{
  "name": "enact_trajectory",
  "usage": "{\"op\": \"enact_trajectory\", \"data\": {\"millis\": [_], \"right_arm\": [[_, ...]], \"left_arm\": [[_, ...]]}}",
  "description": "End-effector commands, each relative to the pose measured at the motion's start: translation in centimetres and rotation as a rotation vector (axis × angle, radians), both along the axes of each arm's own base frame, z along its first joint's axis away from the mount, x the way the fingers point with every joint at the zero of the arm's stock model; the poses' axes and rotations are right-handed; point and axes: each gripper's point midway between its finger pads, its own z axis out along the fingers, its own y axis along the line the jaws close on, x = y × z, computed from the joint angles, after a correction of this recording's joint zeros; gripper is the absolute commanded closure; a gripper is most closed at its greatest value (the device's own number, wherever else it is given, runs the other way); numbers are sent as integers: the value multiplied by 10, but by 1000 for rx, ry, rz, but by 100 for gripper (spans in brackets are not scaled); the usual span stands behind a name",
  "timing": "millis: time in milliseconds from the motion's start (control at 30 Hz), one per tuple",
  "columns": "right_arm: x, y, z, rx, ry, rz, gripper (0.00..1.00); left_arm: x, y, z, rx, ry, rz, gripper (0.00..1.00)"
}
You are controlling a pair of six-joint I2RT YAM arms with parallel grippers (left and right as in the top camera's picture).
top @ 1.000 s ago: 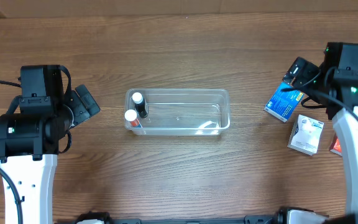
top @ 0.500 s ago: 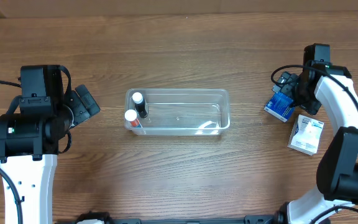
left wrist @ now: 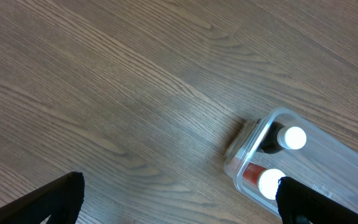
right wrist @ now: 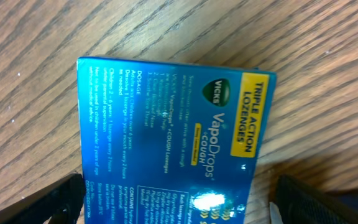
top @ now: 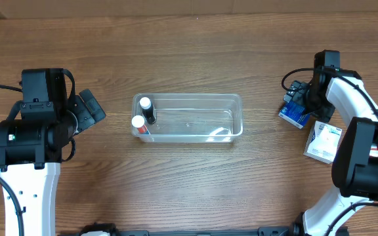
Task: Pack container
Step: 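Grasp the blue Vicks VapoDrops box with the right gripper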
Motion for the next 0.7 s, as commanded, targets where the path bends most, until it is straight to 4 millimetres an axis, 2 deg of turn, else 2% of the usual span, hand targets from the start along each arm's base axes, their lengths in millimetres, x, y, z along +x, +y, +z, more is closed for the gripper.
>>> {"op": "enact_trajectory", "data": {"millis": [0,167,333,500,667], "right_arm": [[6,8,-3,47,-9,44,0],[6,10,-3,58,-10,45,0],[6,1,-5,8,-6,35,0],[1,2,-29,19,52,36,0],[4,2,-30,17,43,35,0]], "left_arm": [[1,1,1,0,-5,-4,0],[0,1,0,0,2,-4,0],[0,1,0,0,3,-4,0],[0,1,0,0,3,-4,0],[0,1,0,0,3,-4,0]]}}
